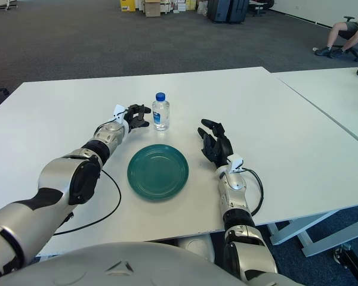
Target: Put the bottle into the plate.
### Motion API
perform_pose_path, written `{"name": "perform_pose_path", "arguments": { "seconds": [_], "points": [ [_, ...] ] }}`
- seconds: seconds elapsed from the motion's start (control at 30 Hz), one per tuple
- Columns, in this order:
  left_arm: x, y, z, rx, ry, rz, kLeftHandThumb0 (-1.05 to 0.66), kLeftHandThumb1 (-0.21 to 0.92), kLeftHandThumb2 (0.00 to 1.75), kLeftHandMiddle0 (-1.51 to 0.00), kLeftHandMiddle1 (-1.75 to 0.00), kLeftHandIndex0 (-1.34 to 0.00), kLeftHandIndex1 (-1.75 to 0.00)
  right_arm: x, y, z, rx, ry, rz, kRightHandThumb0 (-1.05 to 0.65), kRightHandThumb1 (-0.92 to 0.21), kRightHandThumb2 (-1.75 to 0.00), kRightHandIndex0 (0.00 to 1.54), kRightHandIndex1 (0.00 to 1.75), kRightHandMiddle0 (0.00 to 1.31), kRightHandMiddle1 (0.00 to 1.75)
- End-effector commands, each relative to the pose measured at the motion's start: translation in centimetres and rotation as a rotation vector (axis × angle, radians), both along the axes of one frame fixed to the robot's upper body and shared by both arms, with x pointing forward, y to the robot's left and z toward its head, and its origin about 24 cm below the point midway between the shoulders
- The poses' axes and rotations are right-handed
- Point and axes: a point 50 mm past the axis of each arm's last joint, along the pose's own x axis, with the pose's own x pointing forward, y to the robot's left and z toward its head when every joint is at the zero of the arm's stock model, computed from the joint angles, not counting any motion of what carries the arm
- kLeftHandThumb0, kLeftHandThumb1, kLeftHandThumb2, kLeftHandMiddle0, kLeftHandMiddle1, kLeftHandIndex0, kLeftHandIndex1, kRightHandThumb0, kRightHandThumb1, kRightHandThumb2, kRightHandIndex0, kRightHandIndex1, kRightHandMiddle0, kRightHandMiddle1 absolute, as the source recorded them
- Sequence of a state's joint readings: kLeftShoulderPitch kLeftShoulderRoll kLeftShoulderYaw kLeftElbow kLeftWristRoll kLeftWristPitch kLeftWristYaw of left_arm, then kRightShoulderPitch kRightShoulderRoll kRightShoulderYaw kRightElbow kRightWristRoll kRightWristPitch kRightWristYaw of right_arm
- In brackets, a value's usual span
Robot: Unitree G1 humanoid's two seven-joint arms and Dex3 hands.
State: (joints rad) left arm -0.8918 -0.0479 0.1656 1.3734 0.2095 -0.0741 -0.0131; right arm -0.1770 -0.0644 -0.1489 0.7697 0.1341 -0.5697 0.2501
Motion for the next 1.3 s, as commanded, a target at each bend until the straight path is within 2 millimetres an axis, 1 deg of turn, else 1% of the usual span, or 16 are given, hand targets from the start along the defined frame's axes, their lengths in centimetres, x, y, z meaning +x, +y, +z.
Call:
{"name": "perform_pose_path", "arguments": {
  "seconds": [0.0,0.07,0.17,0.27,0.37,0.57,0.77,0.93,1.0,1.07,1.27],
  "points": [
    [0.63,0.73,0.81,0.077,-0.044,0.004,-0.98,0.92,0.59,-0.06,-0.24,-0.02,-0.47,-2.49,0.93,-3.02,0.052,0.151,-0.011,-0.5,-0.92,-0.72,0.39,0.0,0.0,0.89],
    [0.64,0.82,0.8,0.131,-0.056,-0.001,-1.02,0.92,0.49,-0.02,-0.1,-0.01,-0.27,-2.49,0.97,-3.03,0.053,0.154,-0.011,-0.5,-0.92,-0.72,0.39,0.0,0.0,0.88],
    [0.67,0.93,0.85,0.188,-0.073,-0.001,-1.04,0.92,0.38,-0.01,-0.03,0.0,-0.11,-2.5,1.0,-3.04,0.051,0.159,-0.008,-0.5,-0.92,-0.72,0.38,0.0,0.0,0.88],
    [0.71,1.05,0.92,0.219,-0.089,0.013,-1.04,0.92,0.25,0.0,-0.01,0.0,-0.04,-2.54,1.04,-3.03,0.052,0.161,-0.007,-0.51,-0.92,-0.73,0.38,0.0,0.0,0.88],
    [0.72,1.12,0.93,0.213,-0.091,0.03,-1.05,0.92,0.16,0.0,0.0,0.0,-0.01,-2.56,1.07,-3.01,0.051,0.161,-0.005,-0.51,-0.92,-0.73,0.38,0.0,0.0,0.88],
    [0.7,1.28,0.88,0.195,-0.09,0.055,-1.05,0.91,0.1,0.0,0.0,-0.01,-0.01,-2.55,1.17,-2.94,0.052,0.16,0.003,-0.51,-0.92,-0.73,0.38,0.0,0.0,0.88],
    [0.63,1.32,0.77,0.202,-0.088,0.055,-1.05,0.91,0.09,0.0,0.0,-0.03,-0.02,-2.54,1.22,-2.95,0.063,0.166,0.01,-0.5,-0.92,-0.73,0.38,0.0,0.0,0.87],
    [0.58,1.25,0.7,0.205,-0.088,0.052,-1.05,0.92,0.09,-0.04,-0.02,-0.06,-0.04,-2.54,1.21,-3.0,0.073,0.174,0.007,-0.5,-0.92,-0.73,0.38,0.0,0.0,0.87],
    [0.57,1.23,0.69,0.206,-0.088,0.051,-1.05,0.92,0.09,-0.06,-0.02,-0.02,-0.15,-2.53,1.21,-2.98,0.073,0.174,0.005,-0.5,-0.92,-0.73,0.38,0.0,0.0,0.87],
    [0.55,1.22,0.67,0.205,-0.088,0.05,-1.05,0.92,0.1,-0.07,-0.02,-0.01,-0.19,-2.52,1.24,-2.97,0.074,0.174,0.001,-0.51,-0.92,-0.73,0.38,0.0,0.0,0.87],
    [0.54,1.2,0.64,0.182,-0.079,0.046,-1.05,0.92,0.1,-0.09,-0.03,0.0,-0.23,-2.53,1.33,-2.88,0.07,0.168,-0.007,-0.5,-0.92,-0.73,0.38,0.0,0.0,0.88]
  ]
}}
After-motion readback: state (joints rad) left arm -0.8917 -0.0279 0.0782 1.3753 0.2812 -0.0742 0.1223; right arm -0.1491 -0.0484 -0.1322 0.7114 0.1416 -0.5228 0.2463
